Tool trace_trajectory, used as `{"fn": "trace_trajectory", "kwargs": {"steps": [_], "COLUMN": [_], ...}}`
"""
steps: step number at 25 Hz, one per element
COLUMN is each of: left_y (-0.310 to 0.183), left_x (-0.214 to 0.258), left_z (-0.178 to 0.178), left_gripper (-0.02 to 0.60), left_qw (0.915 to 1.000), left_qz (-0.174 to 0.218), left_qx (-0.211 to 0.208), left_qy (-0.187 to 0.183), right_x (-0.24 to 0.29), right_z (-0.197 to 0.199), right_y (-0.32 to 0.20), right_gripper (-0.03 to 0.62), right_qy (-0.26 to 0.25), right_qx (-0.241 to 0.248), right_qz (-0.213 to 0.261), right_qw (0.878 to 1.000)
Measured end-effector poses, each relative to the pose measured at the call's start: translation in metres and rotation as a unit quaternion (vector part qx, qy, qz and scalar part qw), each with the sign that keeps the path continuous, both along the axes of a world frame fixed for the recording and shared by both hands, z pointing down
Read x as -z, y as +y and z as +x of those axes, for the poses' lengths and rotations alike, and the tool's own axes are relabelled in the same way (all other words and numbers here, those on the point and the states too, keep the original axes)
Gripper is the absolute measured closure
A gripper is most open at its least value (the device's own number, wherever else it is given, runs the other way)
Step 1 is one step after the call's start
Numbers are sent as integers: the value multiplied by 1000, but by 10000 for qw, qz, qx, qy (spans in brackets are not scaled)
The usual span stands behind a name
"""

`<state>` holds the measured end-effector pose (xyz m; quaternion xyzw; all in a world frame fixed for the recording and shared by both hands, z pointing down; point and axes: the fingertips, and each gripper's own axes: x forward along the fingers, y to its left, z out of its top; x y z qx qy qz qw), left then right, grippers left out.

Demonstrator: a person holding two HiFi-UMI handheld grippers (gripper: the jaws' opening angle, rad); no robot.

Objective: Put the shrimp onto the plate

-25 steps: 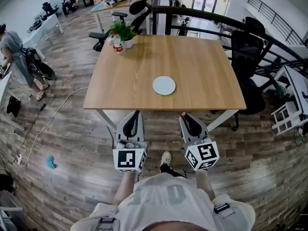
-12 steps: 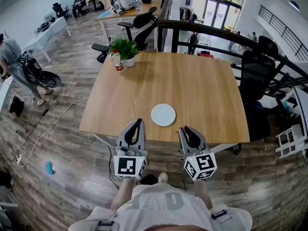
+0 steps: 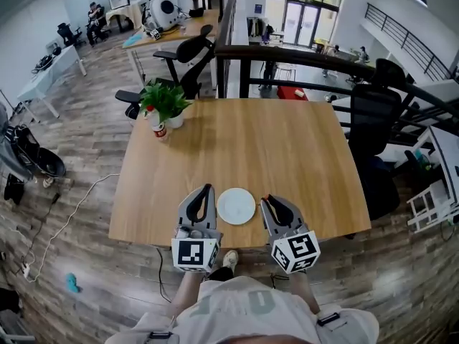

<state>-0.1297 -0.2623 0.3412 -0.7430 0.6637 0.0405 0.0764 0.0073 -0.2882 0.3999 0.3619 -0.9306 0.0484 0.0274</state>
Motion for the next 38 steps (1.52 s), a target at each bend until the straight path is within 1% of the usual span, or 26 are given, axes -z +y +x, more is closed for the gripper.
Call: {"fn": "trace_trajectory", "kwargs": {"steps": [4,9,12,17,23,26,30,33,35,38], "left_y": [-30,-56,-67,-85,-100,-100,-97,-102,-102,-98], "left_x": [6,0,-6,-14,1,3,-7,-4,-4,-7], "left_z": [-18,-50,-57,-48,-35,-32,-33,-40,-41,-43], "left_gripper": [572,572,573,572,572,572,572,572,572,572], "left_qw": [9999,9998,9996,9995,9999,9997,9992,9986,9982,9971], "left_qz": [114,54,21,-127,61,81,-114,-90,-142,-138], "left_qx": [-41,64,35,-22,81,203,367,515,579,744], "left_qy": [5,181,269,283,132,63,114,75,4,-91], "right_x": [5,11,8,4,7,7,5,4,-4,-31], "right_z": [-19,-52,-61,-55,-51,-52,-55,-61,-65,-71], "right_y": [-31,-53,-60,-73,-89,-91,-89,-97,-97,-93], "right_gripper": [531,531,531,531,531,531,531,531,531,531], "right_qy": [68,97,141,157,122,138,224,291,369,653], "right_qx": [-25,146,184,161,376,523,741,919,1065,1238], "right_qz": [81,136,99,-14,-9,4,-34,-24,-177,-502], "right_qw": [9999,9998,9997,9997,9992,9985,9970,9953,9935,9889]}}
